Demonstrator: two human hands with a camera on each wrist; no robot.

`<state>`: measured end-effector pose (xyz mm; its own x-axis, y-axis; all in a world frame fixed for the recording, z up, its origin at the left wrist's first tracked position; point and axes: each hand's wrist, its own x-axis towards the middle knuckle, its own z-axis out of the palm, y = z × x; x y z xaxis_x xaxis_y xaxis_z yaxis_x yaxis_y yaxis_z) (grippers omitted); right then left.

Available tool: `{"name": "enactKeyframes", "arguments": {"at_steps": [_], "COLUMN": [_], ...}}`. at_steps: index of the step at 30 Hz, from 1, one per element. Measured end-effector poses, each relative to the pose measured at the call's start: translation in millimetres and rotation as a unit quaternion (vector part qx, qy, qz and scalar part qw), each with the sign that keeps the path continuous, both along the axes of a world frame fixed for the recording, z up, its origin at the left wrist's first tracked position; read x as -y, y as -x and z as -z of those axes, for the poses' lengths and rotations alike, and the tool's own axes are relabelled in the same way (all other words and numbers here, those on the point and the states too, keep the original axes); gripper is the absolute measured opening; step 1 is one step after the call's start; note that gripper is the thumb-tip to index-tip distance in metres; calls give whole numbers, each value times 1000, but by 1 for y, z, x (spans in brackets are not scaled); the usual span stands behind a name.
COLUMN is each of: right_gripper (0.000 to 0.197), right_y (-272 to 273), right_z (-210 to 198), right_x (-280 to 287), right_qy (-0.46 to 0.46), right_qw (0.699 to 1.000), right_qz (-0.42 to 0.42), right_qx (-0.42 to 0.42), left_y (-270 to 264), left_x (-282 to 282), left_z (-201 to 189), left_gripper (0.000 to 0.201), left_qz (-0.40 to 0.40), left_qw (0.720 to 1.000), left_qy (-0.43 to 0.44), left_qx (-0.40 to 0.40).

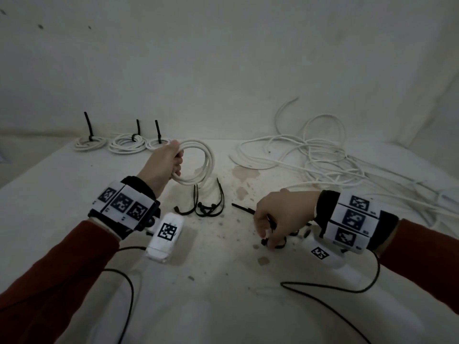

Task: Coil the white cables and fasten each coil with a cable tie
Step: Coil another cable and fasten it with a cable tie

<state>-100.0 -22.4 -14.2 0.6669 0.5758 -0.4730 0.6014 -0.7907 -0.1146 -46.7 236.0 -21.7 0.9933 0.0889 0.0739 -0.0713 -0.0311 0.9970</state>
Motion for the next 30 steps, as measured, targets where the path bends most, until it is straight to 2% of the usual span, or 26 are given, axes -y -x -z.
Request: {"name": "enactKeyframes", "arguments": {"at_steps": [7, 12, 15, 18, 20, 24, 30], "right_gripper": [10, 7, 7, 2, 5, 7, 11], "right_y": [4, 2, 3, 9, 12, 9, -13], "right_z": [6, -11, -33, -55, -63, -65, -56], "right_x": [7, 13, 18, 18, 16, 2, -16], "right_qy": [-48, -199, -351, -528, -589, -609, -611], "right_qw": [998, 975, 928, 833, 791, 776, 742], "right_qz": [-3, 28, 112, 163, 164, 162, 177], "right_qx": [45, 93, 63, -10, -27, 5, 214], "left_y": [0, 0, -1, 0, 1, 2, 8], "left_x": [19, 29, 34, 39, 44, 56, 75], "left_z": [-2, -10, -14, -17, -20, -29, -47], "left_gripper": [39, 39, 39, 39, 40, 39, 43], "left_qz": [13, 0, -7, -22, -31, -32, -4], "left_qw": [1000, 1000, 1000, 999, 998, 996, 994], "left_qy": [-5, -1, 1, -1, -9, -18, 11], "left_qx": [2, 11, 24, 37, 52, 82, 110]}}
